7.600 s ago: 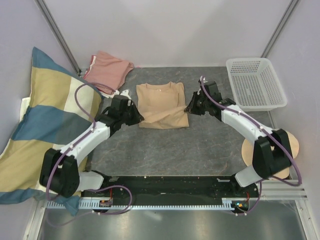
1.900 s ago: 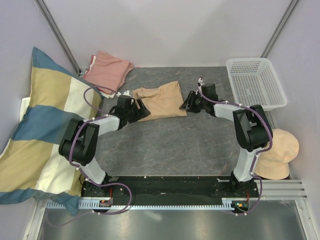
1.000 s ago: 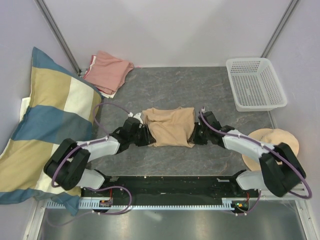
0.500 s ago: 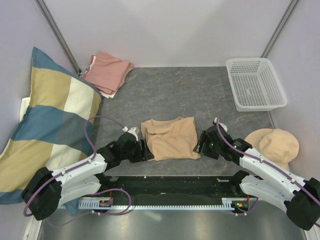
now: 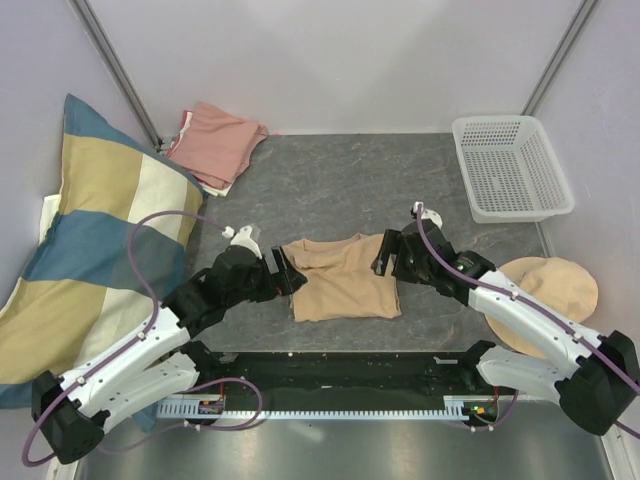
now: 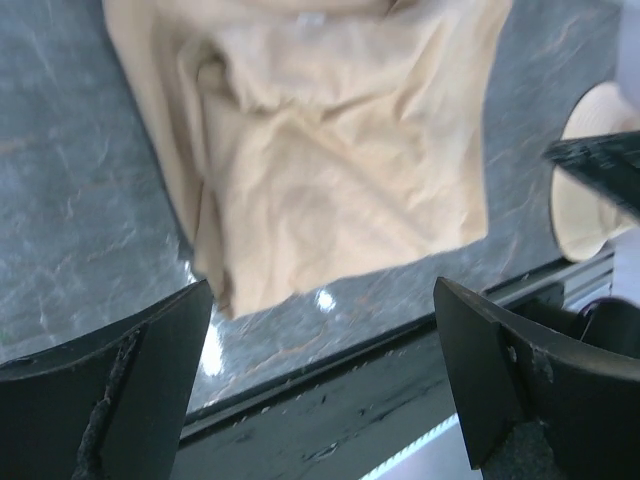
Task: Fold and stack the t-shirts
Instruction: Smooth out wrinkles on the folded tshirt
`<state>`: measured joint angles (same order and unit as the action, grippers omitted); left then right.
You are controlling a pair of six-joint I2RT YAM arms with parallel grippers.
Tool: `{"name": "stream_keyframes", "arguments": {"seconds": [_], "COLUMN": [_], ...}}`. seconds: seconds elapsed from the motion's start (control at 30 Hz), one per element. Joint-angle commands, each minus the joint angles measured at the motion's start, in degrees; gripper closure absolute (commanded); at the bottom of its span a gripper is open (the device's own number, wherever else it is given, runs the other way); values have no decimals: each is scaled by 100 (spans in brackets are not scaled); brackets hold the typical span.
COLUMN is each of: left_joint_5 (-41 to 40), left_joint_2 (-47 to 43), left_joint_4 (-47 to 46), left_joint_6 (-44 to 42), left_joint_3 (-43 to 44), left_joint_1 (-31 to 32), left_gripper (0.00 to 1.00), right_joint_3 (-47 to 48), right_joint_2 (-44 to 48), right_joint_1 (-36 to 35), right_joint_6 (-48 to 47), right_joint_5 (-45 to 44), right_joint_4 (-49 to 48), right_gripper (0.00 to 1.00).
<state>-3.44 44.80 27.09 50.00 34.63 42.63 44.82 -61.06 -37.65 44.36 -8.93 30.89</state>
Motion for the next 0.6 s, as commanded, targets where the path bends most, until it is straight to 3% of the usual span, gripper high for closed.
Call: {"name": "stream_keyframes", "arguments": {"seconds": [0.0,0.3,0.57], "left_joint_5": [-508,36,448], "left_joint_2": [388,1294,1918], "left_joint_4": [-159,-1504,-2234], "left_joint_6": [-332,-412,-271], "left_joint_3": [465,571,615], "left_joint_1": [17,26,26], "left_gripper": [0,0,0], "right_joint_3": [413,-227,-1194], "right_joint_2": [-318,-416,-240], "right_joint_1": [-14,-269,-568], "right_joint_6": [-393,212,574], "right_joint_5": [549,1383,1429], "right_joint_4": [-768,-1647,-2376], "right_gripper": [2,2,2]}}
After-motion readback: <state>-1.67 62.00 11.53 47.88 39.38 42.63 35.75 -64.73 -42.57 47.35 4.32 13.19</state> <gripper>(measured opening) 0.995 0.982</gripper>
